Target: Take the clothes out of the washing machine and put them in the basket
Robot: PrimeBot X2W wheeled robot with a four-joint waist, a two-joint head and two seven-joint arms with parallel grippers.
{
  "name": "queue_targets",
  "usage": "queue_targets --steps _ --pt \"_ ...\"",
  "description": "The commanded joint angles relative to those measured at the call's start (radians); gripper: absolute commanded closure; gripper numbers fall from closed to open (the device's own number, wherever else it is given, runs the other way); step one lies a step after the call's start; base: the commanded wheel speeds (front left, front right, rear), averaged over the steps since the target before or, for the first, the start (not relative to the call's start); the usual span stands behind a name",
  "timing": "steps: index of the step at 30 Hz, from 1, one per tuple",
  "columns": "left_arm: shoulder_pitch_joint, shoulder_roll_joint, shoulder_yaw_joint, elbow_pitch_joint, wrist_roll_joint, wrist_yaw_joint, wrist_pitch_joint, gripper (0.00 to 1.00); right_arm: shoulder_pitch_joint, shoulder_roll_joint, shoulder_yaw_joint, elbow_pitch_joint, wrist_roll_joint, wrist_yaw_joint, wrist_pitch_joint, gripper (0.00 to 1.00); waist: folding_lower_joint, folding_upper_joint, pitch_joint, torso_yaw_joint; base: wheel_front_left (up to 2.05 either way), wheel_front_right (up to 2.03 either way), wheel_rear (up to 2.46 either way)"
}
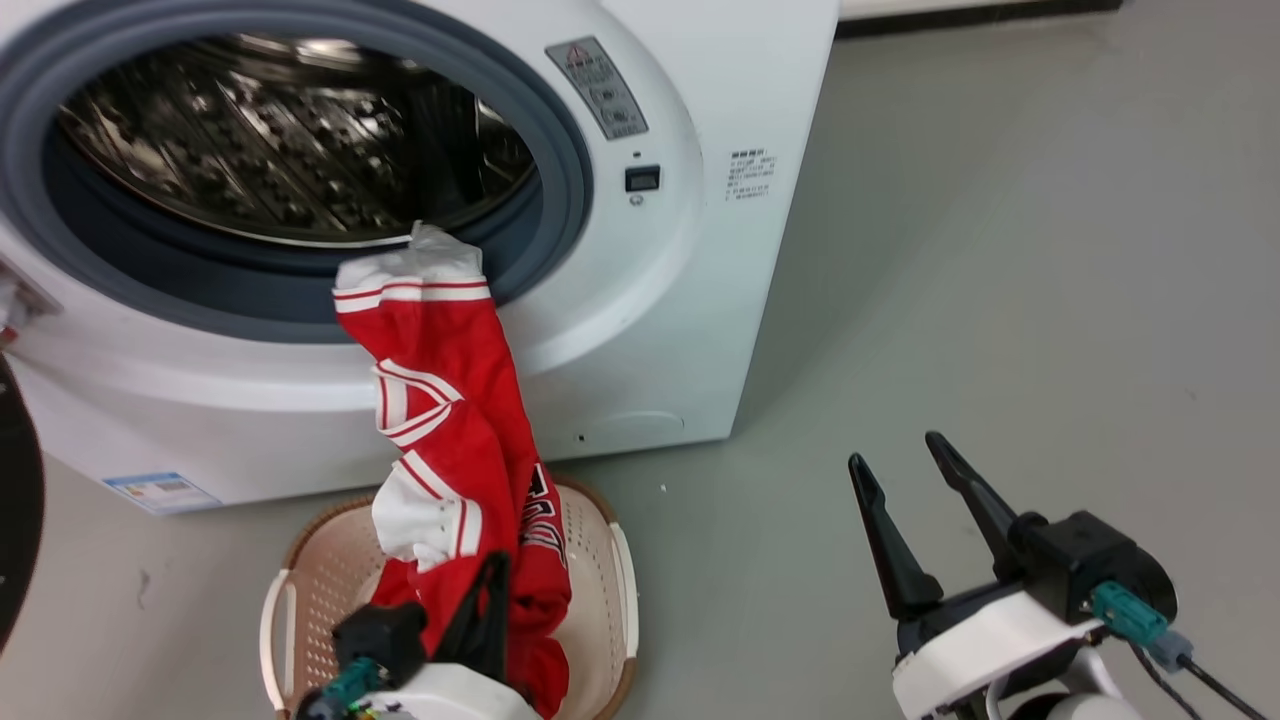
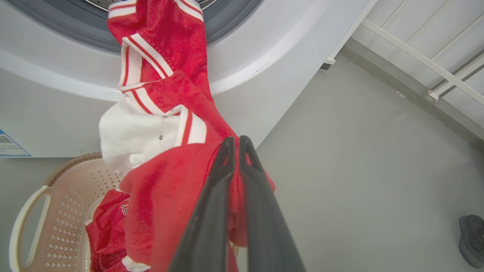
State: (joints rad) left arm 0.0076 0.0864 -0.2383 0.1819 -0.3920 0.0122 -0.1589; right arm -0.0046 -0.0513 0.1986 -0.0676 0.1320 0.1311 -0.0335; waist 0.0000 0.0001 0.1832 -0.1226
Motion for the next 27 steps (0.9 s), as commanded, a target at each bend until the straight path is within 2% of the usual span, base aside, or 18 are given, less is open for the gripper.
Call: queue_targets --steps 1,9,19,27 --pt "-0.011 -0.005 -0.012 0.033 -0.007 -0.010 -0.004 1.00 -0.026 0.002 0.001 -0.006 -0.005 -0.001 0.002 0.00 0.0000 -0.0001 0.038 -0.005 0.00 0.00 0.00" --pt "-0.082 -0.007 -0.011 0.259 -0.031 -0.024 -0.028 1.00 -0.073 0.002 0.021 -0.023 -0.005 -0.001 -0.010 0.00 0.0000 -0.0001 0.178 -0.037 0.00 0.00 0.00" --pt "-0.268 0.022 0.058 0.597 -0.074 -0.058 -0.088 1.00 -0.144 0.002 0.032 -0.036 -0.011 -0.001 -0.031 0.00 0.0000 -0.0001 0.384 -0.065 0.00 0.00 0.00" --pt "-0.488 0.060 0.123 0.716 -0.058 -0.068 -0.108 1.00 -0.195 0.002 0.039 -0.048 -0.017 -0.001 -0.040 0.00 0.0000 -0.0001 0.528 -0.068 0.00 0.00 0.00"
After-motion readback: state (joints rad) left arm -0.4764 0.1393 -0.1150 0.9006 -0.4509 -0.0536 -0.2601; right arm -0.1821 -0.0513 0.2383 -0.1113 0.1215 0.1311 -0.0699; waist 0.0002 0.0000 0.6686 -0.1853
